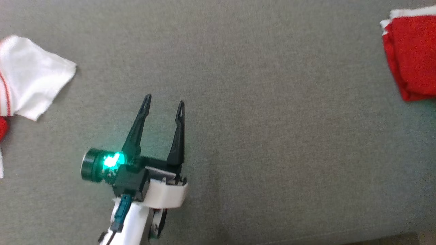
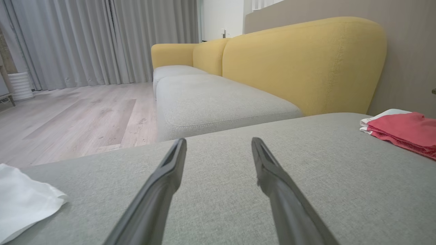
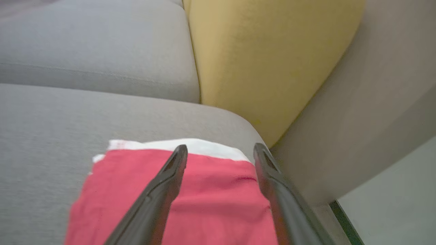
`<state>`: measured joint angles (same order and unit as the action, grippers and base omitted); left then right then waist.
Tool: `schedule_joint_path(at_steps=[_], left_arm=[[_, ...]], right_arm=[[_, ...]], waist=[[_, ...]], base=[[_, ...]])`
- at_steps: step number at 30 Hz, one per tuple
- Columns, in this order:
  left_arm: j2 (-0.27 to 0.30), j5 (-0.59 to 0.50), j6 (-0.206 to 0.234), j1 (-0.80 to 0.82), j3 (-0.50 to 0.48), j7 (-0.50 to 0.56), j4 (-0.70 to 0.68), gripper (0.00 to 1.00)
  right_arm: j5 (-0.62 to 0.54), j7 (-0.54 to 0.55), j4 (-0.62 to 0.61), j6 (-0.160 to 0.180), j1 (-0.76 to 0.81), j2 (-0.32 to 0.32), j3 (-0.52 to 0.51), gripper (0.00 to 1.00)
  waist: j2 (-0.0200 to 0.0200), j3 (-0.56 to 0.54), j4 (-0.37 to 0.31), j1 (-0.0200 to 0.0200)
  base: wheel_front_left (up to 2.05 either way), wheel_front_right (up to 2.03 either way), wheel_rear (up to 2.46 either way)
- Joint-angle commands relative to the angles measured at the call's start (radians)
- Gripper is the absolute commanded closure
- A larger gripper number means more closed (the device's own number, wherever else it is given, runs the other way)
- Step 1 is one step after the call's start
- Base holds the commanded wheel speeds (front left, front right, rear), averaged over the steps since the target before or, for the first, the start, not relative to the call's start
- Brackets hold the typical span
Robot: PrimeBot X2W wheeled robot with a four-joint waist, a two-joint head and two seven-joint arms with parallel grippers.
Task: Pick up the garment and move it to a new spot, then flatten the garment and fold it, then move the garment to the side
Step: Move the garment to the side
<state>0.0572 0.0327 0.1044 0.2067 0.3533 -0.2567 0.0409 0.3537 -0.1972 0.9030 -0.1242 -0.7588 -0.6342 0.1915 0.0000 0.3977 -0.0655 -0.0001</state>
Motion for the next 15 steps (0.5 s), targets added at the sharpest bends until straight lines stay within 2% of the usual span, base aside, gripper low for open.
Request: schedule_joint_path(at_steps=[1,5,11,15], left_arm=[[-0.001,0.012,0.007,-0.017,-0.031,-0.005,-0.024,0.00],[-0.003,0.040,0.023,-0.068,-0.045,-0.005,-0.007,0.00],[-0.006,0.098,0.044,-0.154,-0.073,-0.005,0.026,0.00],[-0.006,0.127,0.046,-0.206,-0.090,-0.005,0.045,0.00]], right_arm=[[-0.013,-0.019,-0.034,-0.007,0.025,0.002,0.009,0.00],[-0.036,-0.046,-0.094,-0.007,0.103,0.093,0.015,0.00],[-0.049,-0.062,-0.193,-0.007,0.263,0.232,-0.039,0.00],[-0.070,-0.064,-0.288,-0.007,0.394,0.346,-0.072,0.00]], waist=[[0.0000,-0.055,0.009,0.0001],[0.0000,-0.150,0.022,0.0001],[0.0000,-0.292,0.062,0.0001],[0.0000,-0.378,0.091,0.0001]], base=[[0.00,0.00,0.00],[0.00,0.00,0.00],[0.00,0.00,0.00],[0.00,0.00,0.00]])
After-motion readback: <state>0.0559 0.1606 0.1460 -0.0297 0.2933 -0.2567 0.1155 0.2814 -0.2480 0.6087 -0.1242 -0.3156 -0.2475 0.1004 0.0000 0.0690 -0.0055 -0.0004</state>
